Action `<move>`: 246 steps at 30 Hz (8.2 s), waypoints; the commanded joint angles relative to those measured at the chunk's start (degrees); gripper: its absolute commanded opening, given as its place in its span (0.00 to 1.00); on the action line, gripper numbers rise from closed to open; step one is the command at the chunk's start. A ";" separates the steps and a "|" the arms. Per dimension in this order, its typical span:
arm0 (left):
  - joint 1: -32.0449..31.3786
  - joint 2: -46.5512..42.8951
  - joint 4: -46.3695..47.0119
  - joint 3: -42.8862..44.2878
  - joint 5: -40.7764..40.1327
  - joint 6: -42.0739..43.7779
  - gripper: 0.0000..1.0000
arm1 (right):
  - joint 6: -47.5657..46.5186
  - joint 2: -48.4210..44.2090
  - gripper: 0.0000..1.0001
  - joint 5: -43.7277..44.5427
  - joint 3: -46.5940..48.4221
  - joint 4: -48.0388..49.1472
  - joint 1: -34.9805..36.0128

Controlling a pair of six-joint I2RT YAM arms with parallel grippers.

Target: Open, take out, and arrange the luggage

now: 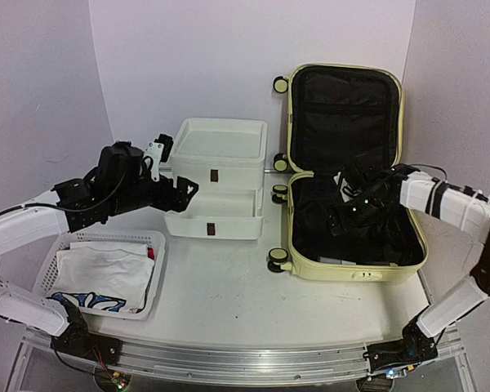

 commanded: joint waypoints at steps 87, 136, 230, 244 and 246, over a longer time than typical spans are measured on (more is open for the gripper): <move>23.89 19.74 -35.00 37.75 1.51 -5.73 0.83 | -44.54 18.80 0.23 -13.43 26.14 -17.16 -6.69; 12.72 -3.23 -10.29 -1.67 34.28 -17.73 0.85 | -58.44 62.04 0.44 -5.40 75.84 1.86 19.85; 26.79 63.51 -26.46 78.11 12.92 4.70 0.48 | -20.20 40.56 0.62 -11.84 34.71 21.17 23.00; 26.77 61.43 -27.13 68.91 14.81 11.13 0.34 | -36.58 54.82 0.89 8.03 55.49 26.73 18.75; 26.74 61.64 -27.29 69.07 15.14 11.62 0.34 | -36.42 56.63 0.92 7.24 57.88 26.74 17.54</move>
